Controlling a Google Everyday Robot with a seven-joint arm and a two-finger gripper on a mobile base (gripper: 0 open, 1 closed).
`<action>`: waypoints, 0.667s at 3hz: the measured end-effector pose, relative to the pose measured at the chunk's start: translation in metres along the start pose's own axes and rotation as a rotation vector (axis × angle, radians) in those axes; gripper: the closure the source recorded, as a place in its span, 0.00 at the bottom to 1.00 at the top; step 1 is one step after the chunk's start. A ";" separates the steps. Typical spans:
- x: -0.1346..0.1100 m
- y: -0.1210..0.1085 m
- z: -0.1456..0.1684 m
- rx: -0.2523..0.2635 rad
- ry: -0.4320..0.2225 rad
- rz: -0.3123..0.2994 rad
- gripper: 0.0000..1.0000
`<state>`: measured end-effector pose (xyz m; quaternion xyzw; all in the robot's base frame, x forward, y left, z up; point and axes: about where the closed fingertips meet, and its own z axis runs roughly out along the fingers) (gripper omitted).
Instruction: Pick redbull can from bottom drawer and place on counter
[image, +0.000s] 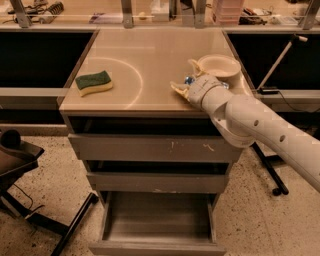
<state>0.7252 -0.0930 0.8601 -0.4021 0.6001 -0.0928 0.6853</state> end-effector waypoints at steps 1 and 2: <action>0.000 0.000 0.000 0.000 0.000 0.000 0.00; 0.000 0.000 0.000 0.000 0.000 0.000 0.00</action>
Offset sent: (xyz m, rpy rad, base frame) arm 0.0000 0.0000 0.0000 0.0000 0.0000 0.0000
